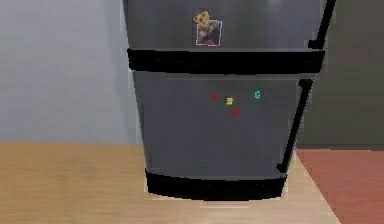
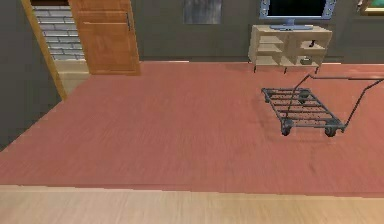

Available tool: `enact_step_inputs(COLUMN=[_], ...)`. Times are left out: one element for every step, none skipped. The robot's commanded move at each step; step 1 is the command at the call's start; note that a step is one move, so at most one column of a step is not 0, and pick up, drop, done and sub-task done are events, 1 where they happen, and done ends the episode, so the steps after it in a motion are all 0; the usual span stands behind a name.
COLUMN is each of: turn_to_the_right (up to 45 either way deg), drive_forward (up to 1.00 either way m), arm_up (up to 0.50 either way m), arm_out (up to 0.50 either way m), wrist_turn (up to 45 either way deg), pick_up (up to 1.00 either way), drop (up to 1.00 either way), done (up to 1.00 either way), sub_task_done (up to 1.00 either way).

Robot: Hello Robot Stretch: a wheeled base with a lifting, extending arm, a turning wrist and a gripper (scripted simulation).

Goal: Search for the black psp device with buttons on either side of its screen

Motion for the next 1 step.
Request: enact_step_inputs(turn_to_the_right=[-45.0], drive_forward=[0.0], arm_up=[0.0], arm_out=[0.0], wrist_turn=[0.0], pick_up=[0.0], drop=[0.0], done=[0.0], sub_task_done=[0.0])
